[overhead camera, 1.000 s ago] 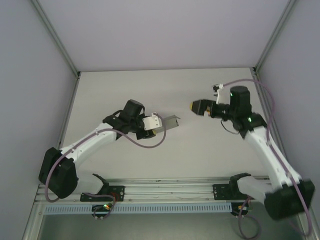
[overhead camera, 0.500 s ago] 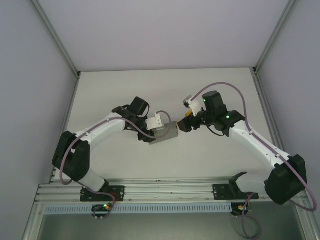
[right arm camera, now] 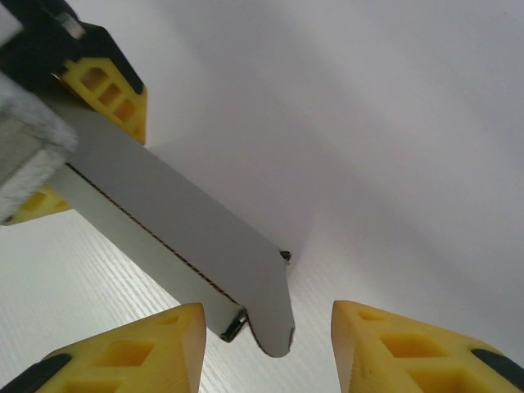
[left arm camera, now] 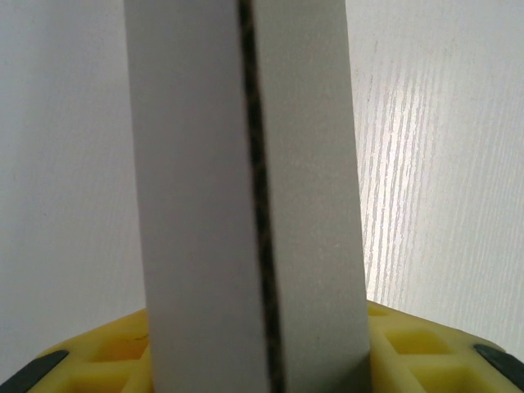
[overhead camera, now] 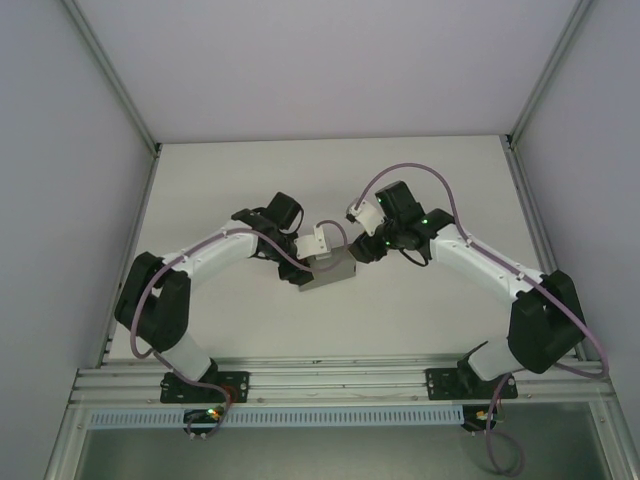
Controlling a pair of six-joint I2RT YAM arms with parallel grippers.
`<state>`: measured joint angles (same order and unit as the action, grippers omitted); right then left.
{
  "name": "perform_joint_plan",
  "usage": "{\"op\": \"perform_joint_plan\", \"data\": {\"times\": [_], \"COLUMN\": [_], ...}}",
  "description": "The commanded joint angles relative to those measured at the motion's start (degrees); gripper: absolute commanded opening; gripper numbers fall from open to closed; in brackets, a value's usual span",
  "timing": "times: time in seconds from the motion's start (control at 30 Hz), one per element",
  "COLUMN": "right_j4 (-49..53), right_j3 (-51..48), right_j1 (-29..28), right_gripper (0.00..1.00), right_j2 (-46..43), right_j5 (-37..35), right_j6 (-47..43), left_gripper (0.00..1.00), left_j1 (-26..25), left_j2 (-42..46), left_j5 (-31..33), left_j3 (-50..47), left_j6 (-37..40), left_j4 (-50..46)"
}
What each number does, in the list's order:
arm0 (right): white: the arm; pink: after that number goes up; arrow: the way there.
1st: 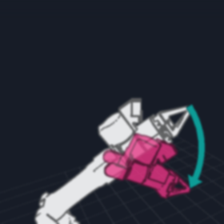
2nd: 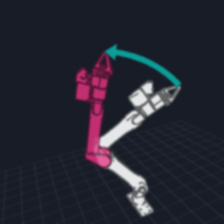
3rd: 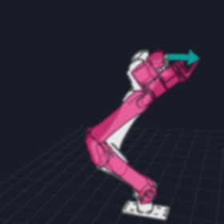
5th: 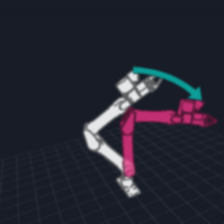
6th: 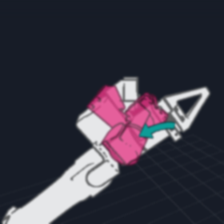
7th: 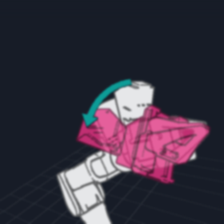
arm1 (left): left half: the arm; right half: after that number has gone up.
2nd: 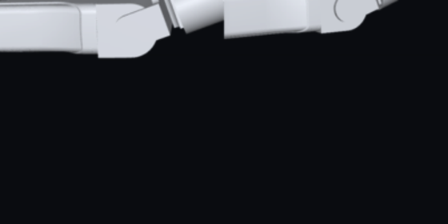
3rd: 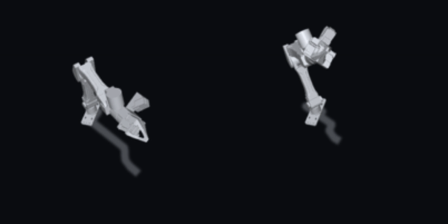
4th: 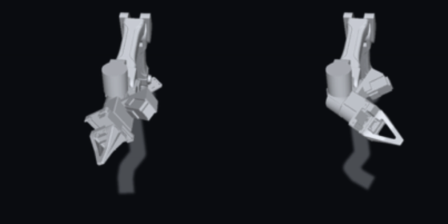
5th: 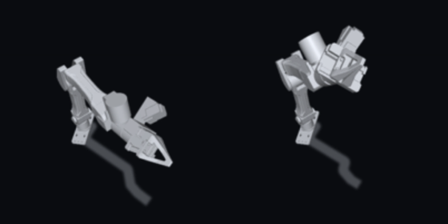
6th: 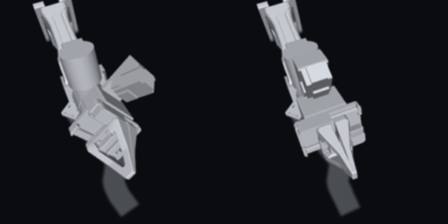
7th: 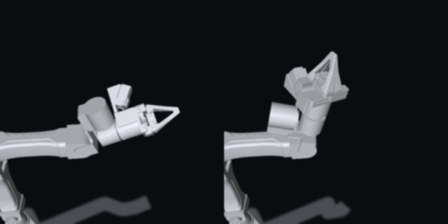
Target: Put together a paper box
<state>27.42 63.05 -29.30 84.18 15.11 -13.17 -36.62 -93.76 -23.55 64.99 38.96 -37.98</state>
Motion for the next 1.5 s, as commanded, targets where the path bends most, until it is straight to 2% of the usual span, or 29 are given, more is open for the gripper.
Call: {"op": "perform_joint_plan", "data": {"times": [0.0,0.1,0.3,0.4,0.47,0.6,0.83,1.13,1.33,1.47], "right_j4": [1.83,1.04,-1.14,-1.1,-0.24,0.51,1.31,1.15,-1.25,-4.86], "right_j3": [0.79,0.07,1.0,1.79,2.43,3.21,3.44,3.5,-0.35,-5.41], "right_j1": [-0.56,-0.58,-0.74,-0.98,-1.18,-1.81,-2.78,-2.56,-2.58,-3.76], "right_gripper": [0.45,0.44,0.31,0.18,0.14,0.0,0.0,0.0,0.0,0.0], "right_j2": [0.7,1.31,2.54,3.41,3.83,4.15,2.0,4.72,4.41,3.35], "right_j5": [-2.9,-2.85,-1.19,-1.41,-1.23,-0.46,2.43,1.3,0.1,-1.05], "right_j6": [-0.71,-0.71,-0.01,0.72,1.43,4.34,10.92,23.98,25.75,21.79], "left_gripper": [0.44,0.44,0.44,0.44,0.44,0.44,0.44,0.44,0.44,0.44], "left_j1": [-0.03,-0.12,-0.55,-0.74,-0.87,-1.01,-1.09,-1.2,-1.2,-1.24], "left_j2": [-0.02,-0.2,-0.13,-0.42,-0.53,-0.47,-0.6,-0.73,-0.77,-1.11], "left_j5": [-0.11,-0.26,-0.19,0.33,0.57,1.05,1.4,1.44,1.81,1.58], "left_j3": [1.45,1.62,1.76,1.98,2.08,1.75,1.54,1.25,1.1,1.01], "left_j6": [-0.55,-0.54,-0.62,-0.73,-1.06,-1.35,-1.7,-2.25,-2.57,-2.58], "left_j4": [-1.55,-1.83,-1.48,-1.39,-1.17,0.07,0.58,1.82,2.42,2.82]}}
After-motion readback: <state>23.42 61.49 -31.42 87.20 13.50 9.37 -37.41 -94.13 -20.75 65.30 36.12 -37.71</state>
